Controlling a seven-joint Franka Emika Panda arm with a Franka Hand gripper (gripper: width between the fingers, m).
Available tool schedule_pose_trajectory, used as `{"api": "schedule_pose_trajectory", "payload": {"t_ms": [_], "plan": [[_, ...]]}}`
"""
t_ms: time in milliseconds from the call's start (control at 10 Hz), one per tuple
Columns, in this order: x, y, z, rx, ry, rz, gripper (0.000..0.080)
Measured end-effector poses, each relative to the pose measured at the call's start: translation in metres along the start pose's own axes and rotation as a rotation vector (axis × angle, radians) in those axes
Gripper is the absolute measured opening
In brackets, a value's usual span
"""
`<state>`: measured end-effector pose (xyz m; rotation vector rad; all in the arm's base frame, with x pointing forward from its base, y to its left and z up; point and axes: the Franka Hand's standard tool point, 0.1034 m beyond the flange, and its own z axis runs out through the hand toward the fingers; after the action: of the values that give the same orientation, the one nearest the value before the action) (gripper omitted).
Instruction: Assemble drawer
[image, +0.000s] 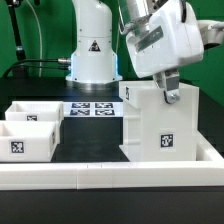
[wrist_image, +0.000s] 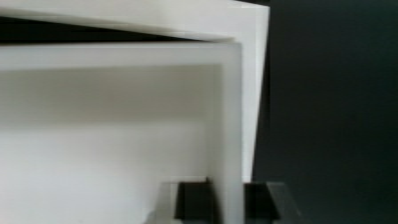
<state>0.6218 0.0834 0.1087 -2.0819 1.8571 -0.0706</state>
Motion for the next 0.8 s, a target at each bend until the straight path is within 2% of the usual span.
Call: {"api": "schedule_pose_trajectory", "payload": {"t_ms": [200,300,800], "plan": [[-0.006,-0.009,0.005,-0.010,-0.017,0.024,0.0051],[-0.013,-0.013,0.010,-0.026,-0.033,0.047,0.0051],[-0.011,-0.017,0.014,-0.040,-0.039,0.106,0.0051]]}}
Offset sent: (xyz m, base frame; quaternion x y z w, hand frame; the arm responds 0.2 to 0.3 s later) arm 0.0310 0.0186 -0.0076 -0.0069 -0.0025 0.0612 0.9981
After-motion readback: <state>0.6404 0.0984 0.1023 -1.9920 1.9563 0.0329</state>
